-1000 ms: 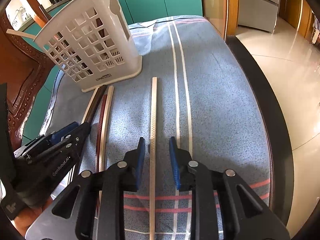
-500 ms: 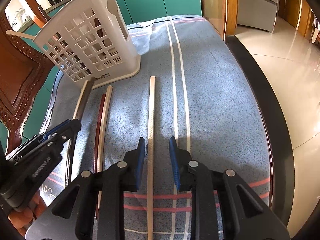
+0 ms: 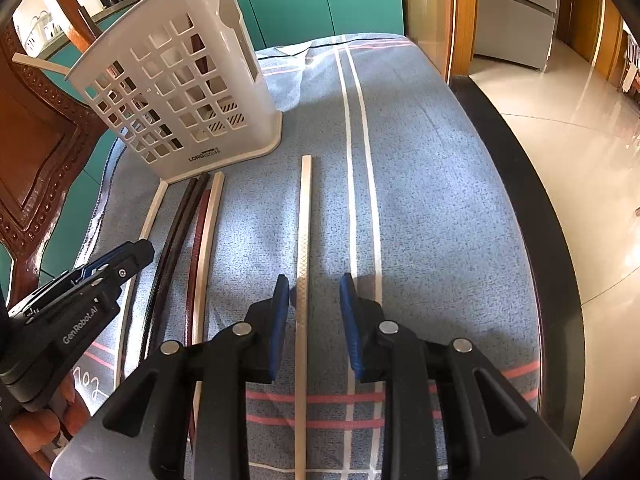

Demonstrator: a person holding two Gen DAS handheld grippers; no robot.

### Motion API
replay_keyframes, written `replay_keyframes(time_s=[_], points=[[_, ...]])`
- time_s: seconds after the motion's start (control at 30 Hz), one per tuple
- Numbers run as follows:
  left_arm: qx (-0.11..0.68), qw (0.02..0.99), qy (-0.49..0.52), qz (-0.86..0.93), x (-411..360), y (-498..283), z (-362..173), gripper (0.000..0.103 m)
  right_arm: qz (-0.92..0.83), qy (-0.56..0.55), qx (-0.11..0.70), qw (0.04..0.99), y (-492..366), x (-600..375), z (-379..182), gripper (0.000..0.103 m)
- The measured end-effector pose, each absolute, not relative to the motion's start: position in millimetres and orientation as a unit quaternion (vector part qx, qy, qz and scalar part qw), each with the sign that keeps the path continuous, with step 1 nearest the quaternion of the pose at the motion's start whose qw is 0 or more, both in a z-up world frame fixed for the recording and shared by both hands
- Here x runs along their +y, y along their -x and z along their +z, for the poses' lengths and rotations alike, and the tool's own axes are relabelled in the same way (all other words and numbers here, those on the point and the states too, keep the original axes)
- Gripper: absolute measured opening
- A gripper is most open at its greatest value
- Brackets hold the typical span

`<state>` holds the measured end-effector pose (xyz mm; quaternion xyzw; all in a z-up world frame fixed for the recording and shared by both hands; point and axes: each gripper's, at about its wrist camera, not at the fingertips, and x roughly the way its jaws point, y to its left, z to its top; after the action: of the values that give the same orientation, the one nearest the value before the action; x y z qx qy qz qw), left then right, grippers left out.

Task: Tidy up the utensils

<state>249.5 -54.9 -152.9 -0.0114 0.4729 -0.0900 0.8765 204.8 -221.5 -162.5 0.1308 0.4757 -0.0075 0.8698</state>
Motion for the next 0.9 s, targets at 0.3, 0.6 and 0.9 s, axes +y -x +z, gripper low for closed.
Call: replay_keyframes(time_s=[0.3, 0.6, 0.9], points=[[0.485, 0.871, -0.005, -0.077, -50.7, -254.8, -162.0, 0.019, -0.007, -0.126, 0.474, 0.871, -203.3, -221.2, -161.5, 0.027], [0.48, 0.875, -0.004, -0.065, -41.8, -251.7, -156.6, 0.006, -0.01, -0.11, 0.471, 0.875, -201.5, -215.9, -161.1, 0.029], [0.487, 0.872, 0.003, -0.038, -22.0, -255.1, -155.0, 0.006, -0.01, -0.106, 0.47, 0.876, -201.9, -215.8, -161.8, 0.029]])
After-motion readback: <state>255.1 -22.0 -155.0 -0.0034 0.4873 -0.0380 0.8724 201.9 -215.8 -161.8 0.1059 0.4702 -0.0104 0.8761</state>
